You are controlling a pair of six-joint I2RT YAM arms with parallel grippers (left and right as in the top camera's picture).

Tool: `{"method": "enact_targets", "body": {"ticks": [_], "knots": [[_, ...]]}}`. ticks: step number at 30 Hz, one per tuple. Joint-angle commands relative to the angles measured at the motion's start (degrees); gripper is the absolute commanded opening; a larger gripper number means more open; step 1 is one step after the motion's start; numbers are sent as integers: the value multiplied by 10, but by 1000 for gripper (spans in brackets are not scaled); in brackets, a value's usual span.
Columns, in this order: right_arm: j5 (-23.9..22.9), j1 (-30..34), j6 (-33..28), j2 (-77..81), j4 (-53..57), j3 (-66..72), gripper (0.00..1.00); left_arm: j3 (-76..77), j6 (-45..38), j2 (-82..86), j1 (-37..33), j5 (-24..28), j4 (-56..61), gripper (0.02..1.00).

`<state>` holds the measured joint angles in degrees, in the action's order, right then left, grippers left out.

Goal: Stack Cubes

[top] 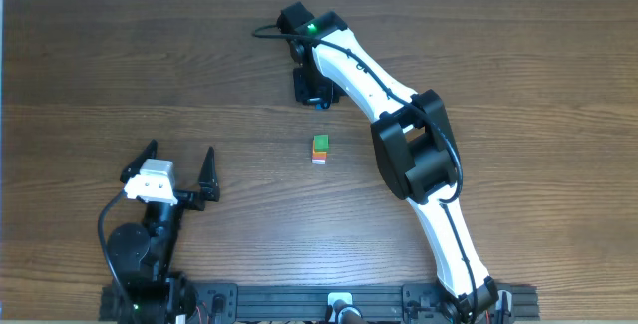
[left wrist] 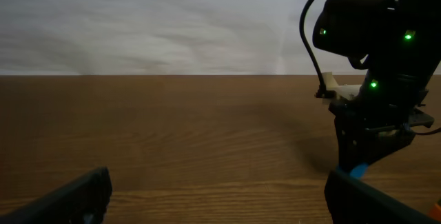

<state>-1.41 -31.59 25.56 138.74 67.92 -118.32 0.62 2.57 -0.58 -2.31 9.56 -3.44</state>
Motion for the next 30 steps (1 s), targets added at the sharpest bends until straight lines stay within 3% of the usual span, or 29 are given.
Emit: {"method": "enact_targets", "body": {"ticks": [1,17,22,30], "knots": [[3,-3,6,3,22,-40,97,-3,-8,4,2,-2,-2,998],[-2,-22,5,-63,171,-156,60,-3,-8,4,2,-2,-2,998],[-2,-52,8,-130,185,-117,49,-3,-8,4,2,-2,-2,996],[-1,-75,62,-242,165,45,38,-3,-8,4,2,-3,-2,996]]}}
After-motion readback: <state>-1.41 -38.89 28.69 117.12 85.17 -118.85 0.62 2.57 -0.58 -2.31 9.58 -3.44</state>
